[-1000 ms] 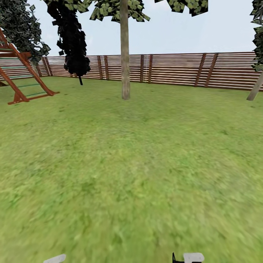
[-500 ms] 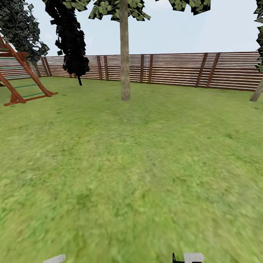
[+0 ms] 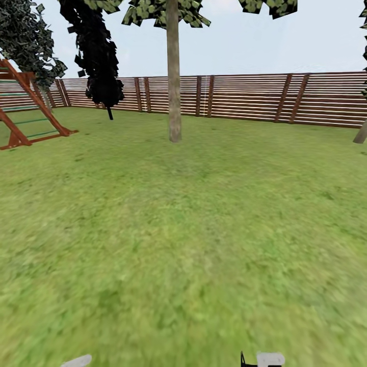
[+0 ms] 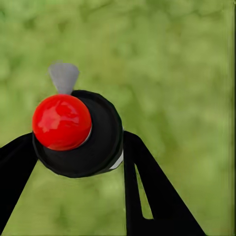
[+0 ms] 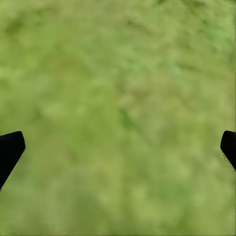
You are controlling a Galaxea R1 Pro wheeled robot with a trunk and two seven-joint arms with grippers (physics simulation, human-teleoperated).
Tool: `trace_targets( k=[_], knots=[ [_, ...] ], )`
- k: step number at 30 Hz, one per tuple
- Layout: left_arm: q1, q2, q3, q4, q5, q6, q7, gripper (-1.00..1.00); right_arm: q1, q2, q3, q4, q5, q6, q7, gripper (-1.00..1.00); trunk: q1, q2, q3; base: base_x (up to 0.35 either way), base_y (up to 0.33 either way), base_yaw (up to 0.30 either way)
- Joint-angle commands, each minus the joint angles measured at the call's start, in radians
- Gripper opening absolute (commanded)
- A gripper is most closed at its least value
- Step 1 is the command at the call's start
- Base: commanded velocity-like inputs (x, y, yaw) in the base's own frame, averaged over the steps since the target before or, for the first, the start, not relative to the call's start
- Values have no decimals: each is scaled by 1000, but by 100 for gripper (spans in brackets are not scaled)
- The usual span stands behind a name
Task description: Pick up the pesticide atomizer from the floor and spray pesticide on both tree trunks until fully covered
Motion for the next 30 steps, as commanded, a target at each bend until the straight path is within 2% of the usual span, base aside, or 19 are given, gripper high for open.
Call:
trace_targets(
  k=[1, 30],
  knots=[
    [0, 0, -8, 1, 6, -3, 3, -100, -1, 0, -5, 1, 11, -1, -7, 100, 0, 0, -1, 339, 0, 0],
    [-1, 0, -8, 1, 9, -3, 3, -100, -1, 2, -6, 1, 11, -1, -7, 100, 0, 0, -1, 339, 0, 0]
  ],
)
